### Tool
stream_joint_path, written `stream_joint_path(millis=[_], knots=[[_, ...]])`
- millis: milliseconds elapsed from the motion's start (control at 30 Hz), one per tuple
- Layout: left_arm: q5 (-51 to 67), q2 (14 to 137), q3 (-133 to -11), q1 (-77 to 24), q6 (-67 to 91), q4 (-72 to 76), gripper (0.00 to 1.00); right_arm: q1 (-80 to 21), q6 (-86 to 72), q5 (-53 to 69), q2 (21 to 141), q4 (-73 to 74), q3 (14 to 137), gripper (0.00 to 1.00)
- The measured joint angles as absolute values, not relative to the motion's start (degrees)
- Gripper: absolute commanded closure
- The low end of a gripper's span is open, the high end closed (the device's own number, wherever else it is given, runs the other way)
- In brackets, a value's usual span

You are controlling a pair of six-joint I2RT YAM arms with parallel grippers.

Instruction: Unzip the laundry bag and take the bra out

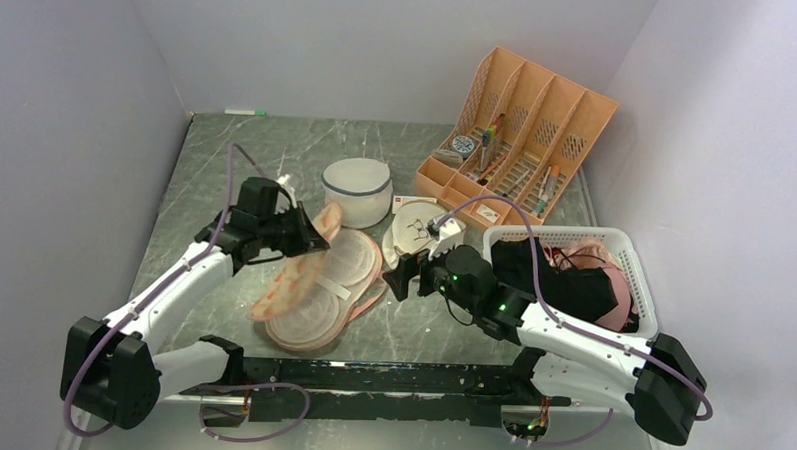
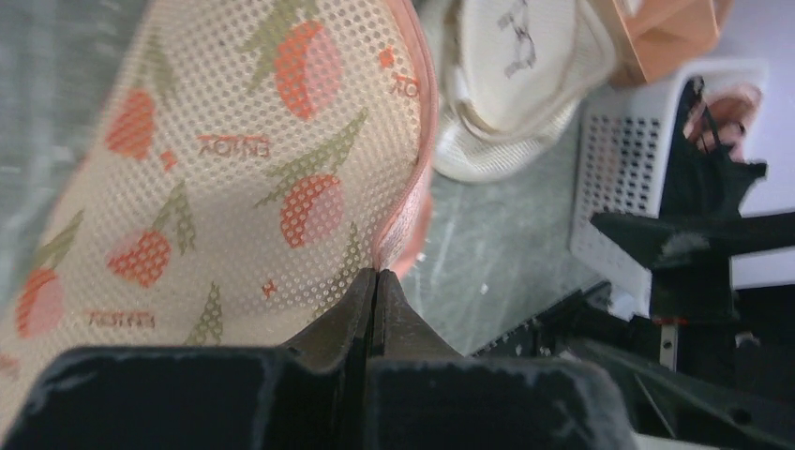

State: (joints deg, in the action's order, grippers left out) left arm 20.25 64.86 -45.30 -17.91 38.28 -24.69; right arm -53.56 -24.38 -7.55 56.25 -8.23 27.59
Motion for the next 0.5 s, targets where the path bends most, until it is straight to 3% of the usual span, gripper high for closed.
stream_joint_path(millis=[333,500], knots=[[17.2,65.0,-36.9,-32.6,49.2,-11.6,0.93,-52.7,-25.5,-9.8,54.9,-5.5,27.6,0.0],[16.1,70.9,-36.8,-37.7,50.8,-6.0,0.93,-52.3,-25.5,-10.5,54.6,-4.4,27.7,0.0]])
